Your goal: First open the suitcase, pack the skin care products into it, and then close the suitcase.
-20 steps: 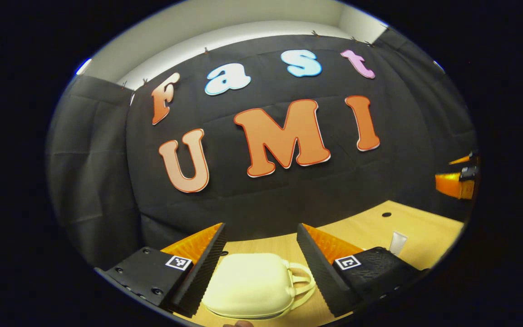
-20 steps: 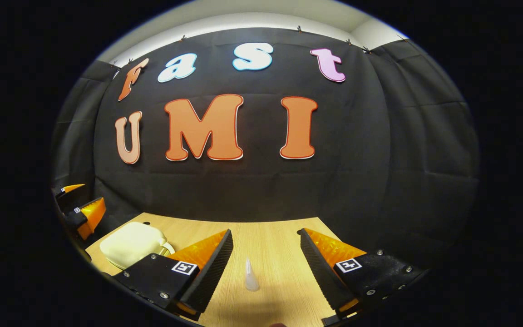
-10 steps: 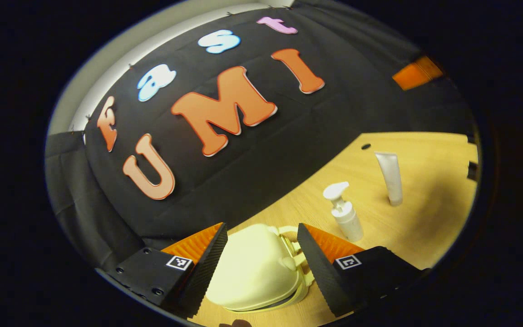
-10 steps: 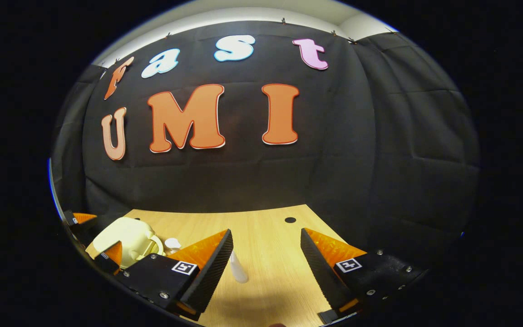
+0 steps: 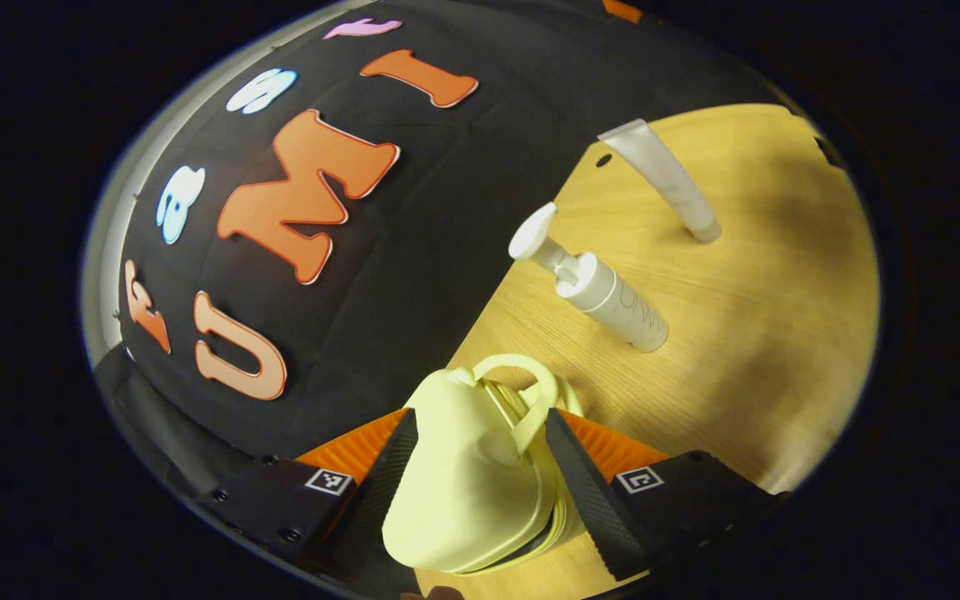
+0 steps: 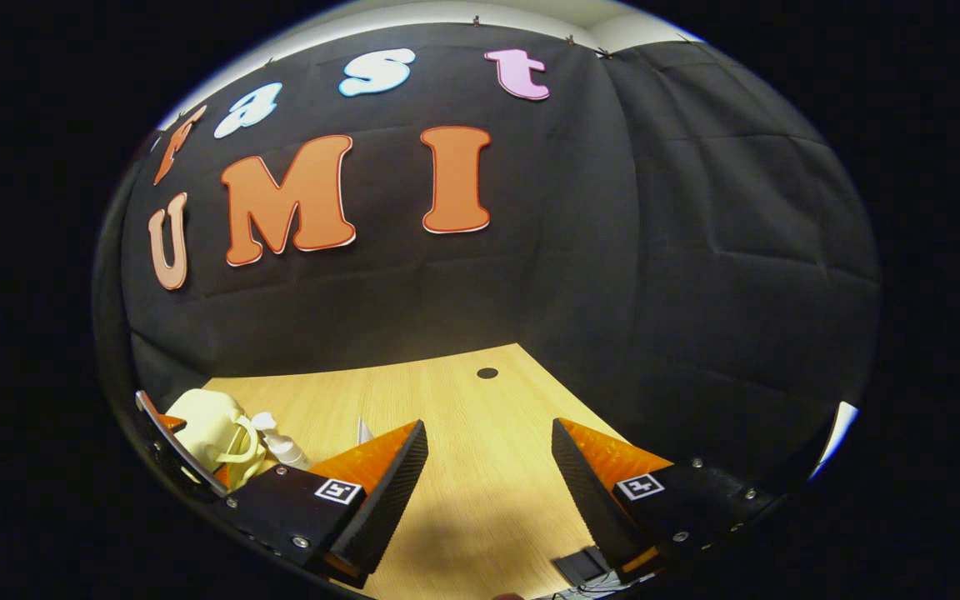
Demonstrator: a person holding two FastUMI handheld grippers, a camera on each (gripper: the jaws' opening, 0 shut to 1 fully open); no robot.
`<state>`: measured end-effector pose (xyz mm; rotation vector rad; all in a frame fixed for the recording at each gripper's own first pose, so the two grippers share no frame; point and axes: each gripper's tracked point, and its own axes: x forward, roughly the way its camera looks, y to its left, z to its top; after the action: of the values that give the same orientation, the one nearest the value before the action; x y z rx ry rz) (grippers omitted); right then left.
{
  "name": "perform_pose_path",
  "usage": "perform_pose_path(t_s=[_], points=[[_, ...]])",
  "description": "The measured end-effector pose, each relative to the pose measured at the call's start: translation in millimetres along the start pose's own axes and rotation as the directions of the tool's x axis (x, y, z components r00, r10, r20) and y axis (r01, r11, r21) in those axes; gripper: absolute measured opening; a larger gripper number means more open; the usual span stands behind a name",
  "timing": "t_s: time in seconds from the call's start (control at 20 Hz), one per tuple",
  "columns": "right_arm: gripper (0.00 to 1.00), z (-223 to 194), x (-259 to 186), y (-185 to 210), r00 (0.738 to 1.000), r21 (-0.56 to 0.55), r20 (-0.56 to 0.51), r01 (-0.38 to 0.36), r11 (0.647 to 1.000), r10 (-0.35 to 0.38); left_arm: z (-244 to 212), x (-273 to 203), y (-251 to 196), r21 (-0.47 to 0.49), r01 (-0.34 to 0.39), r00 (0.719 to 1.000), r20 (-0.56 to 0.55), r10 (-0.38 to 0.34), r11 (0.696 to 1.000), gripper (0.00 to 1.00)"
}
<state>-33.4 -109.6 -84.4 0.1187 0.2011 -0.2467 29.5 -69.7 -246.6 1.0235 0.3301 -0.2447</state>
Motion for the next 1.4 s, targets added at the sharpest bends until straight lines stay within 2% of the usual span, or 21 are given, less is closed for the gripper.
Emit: perform_pose_path(t_s=[0.2,0.4,0.5,0.6,0.75,0.8,0.85,0.9,0.95,1.0,1.05,1.1,1.15,1.25,1.3,1.4], points=[[0.95,-7.3,4.2,-17.2,0.999,0.01,-0.026,0.04,0.999,-0.04,3.3,19.5,-9.6,0.078,0.007,1.0,-0.012,-0.006,0.997,0.98],[0.95,-10.1,8.7,-22.2,0.998,0.024,-0.041,0.054,0.998,-0.053,-12.8,36.9,-19.3,0.098,0.04,0.996,-0.082,-0.032,0.994,0.98],[0.95,-12.1,9.4,-22.4,0.997,0.024,-0.045,0.059,0.998,-0.058,-13.0,43.7,-18.0,0.12,0.036,0.996,-0.087,-0.026,0.992,0.98],[0.95,-15.6,10.9,-22.5,0.997,0.023,-0.056,0.061,0.998,-0.059,-11.8,48.9,-20.8,0.14,0.049,0.996,-0.085,-0.037,0.989,1.0],[0.95,-17.5,13.5,-22.8,0.995,0.035,-0.073,0.066,0.997,-0.064,-12.5,58.3,-30.0,0.154,0.079,0.993,-0.096,-0.065,0.985,0.98],[0.95,-17.2,13.7,-23.6,0.995,0.041,-0.075,0.07,0.997,-0.067,-12.5,61.9,-31.1,0.158,0.082,0.993,-0.1,-0.067,0.984,0.94],[0.95,-16.4,14.7,-24.5,0.995,0.042,-0.075,0.074,0.996,-0.071,-12.6,62.4,-33.8,0.161,0.092,0.992,-0.103,-0.076,0.983,0.8],[0.95,-16.0,15.3,-24.8,0.994,0.041,-0.074,0.08,0.996,-0.076,-12.9,64.0,-36.9,0.161,0.099,0.991,-0.104,-0.083,0.982,0.59],[0.95,-14.7,15.4,-24.0,0.994,0.038,-0.073,0.081,0.996,-0.078,-13.3,63.3,-39.2,0.163,0.108,0.99,-0.109,-0.091,0.981,0.51],[0.95,-13.7,15.2,-23.5,0.994,0.036,-0.073,0.081,0.996,-0.079,-11.9,63.4,-39.8,0.176,0.106,0.99,-0.111,-0.087,0.979,0.35],[0.95,-12.3,16.1,-22.5,0.994,0.033,-0.071,0.08,0.996,-0.078,-17.6,68.0,-35.9,0.195,0.094,0.992,-0.107,-0.074,0.976,0.25],[0.95,-10.5,16.6,-21.2,0.995,0.031,-0.07,0.078,0.997,-0.075,-4.2,63.1,-33.2,0.216,0.079,0.994,-0.088,-0.061,0.973,0.17],[0.95,-9.1,18.1,-19.5,0.995,0.028,-0.068,0.075,0.997,-0.073,-6.8,63.6,-34.2,0.215,0.096,0.992,-0.097,-0.077,0.972,0.1],[0.95,-7.3,21.9,-12.5,0.995,0.027,-0.071,0.065,0.998,-0.063,-5.2,63.0,-33.2,0.178,0.132,0.988,-0.103,-0.115,0.975,0.09],[0.95,-6.0,22.5,-8.0,0.996,0.032,-0.071,0.057,0.998,-0.054,-2.1,59.3,-30.1,0.146,0.146,0.985,-0.108,-0.131,0.978,0.05],[0.95,-1.2,24.5,1.6,0.997,0.038,-0.062,0.043,0.998,-0.041,-0.6,55.3,-25.3,0.025,0.188,0.977,-0.108,-0.184,0.982,0.07]])
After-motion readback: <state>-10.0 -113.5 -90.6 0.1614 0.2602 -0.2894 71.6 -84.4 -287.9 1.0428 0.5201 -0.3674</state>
